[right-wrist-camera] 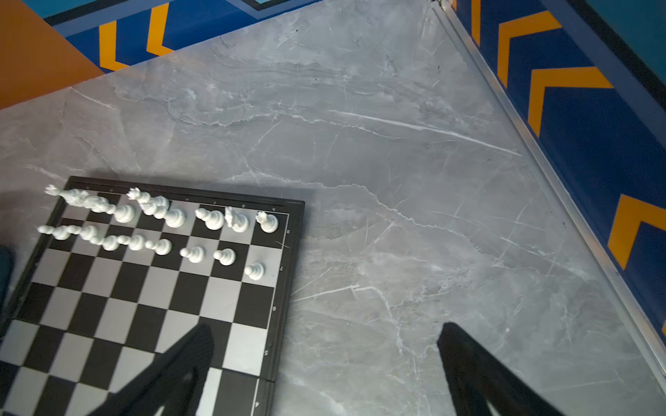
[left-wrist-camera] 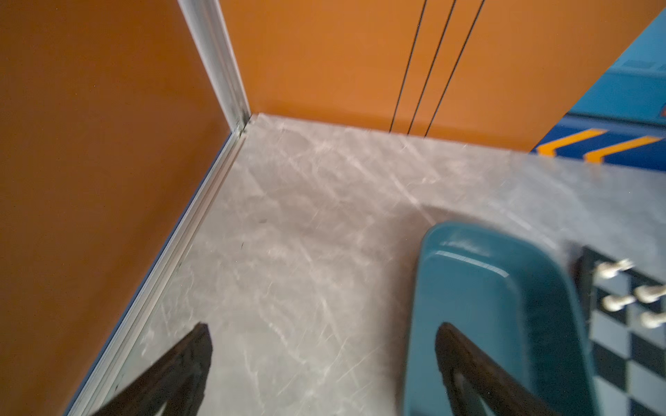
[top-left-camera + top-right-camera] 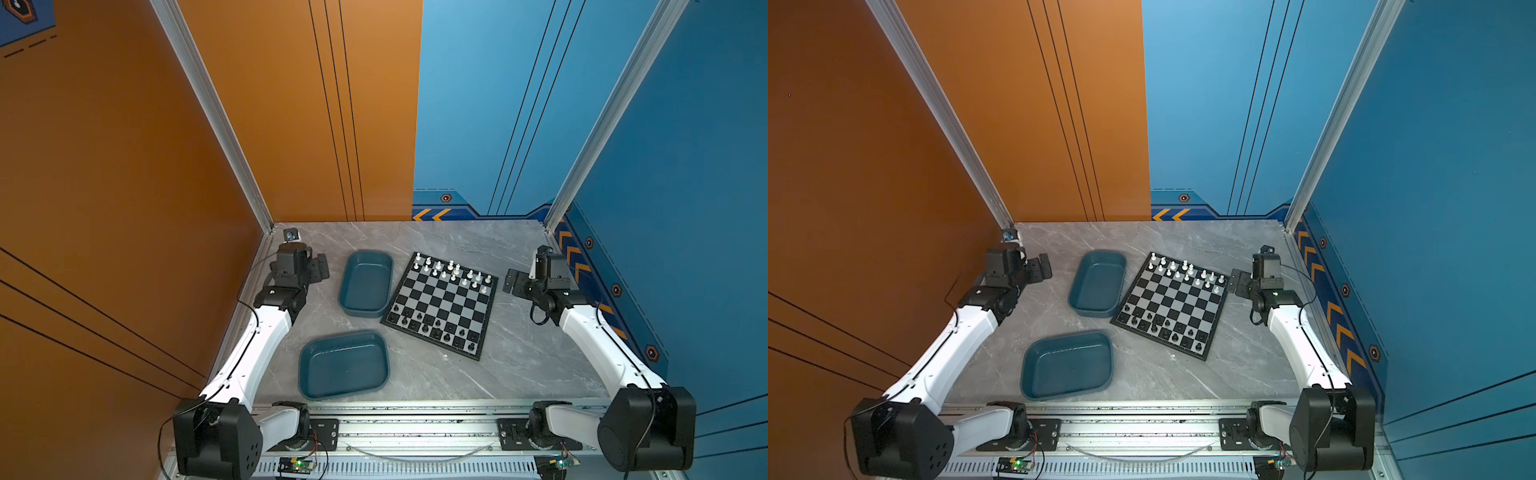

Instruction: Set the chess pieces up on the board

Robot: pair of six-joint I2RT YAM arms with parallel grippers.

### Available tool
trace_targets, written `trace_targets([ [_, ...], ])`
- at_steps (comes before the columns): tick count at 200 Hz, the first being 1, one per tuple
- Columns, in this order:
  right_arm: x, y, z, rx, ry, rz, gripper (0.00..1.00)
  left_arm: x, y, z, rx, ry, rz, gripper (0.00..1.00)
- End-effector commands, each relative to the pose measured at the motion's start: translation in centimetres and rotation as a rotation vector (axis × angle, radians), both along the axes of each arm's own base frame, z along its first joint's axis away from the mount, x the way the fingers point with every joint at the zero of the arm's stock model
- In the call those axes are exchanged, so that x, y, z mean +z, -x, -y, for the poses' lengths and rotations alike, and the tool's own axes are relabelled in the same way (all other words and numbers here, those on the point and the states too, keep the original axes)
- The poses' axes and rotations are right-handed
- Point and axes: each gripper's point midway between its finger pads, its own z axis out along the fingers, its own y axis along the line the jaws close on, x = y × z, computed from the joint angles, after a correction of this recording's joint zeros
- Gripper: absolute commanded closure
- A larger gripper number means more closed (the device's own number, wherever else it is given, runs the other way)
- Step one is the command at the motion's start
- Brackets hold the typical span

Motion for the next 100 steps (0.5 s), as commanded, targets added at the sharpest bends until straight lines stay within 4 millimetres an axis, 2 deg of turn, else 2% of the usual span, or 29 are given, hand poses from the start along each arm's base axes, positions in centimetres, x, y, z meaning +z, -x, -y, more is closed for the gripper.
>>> trace_targets([
  [1,2.7,-1.5,1.1,0.006,0.109,0.234,0.00,-2.0,0.3,-1.1,-0.028,-0.054,0.110,0.02],
  [32,0.7,-1.9,1.0,0.053,0.136,0.245,0.00,-5.6,1.0,-2.3,-0.018,-0.032,0.139,0.02],
  [71,-2.4,-2.3,1.1,0.058,0.142,0.289,0.00,-9.3,-0.4,-1.7,-0.060,-0.001,0.144,0.02],
  [100,-4.2,-2.2,1.3,0.044,0.151,0.321,0.00,-9.8,-1.4,-1.0,-0.094,0.019,0.173,0.02],
])
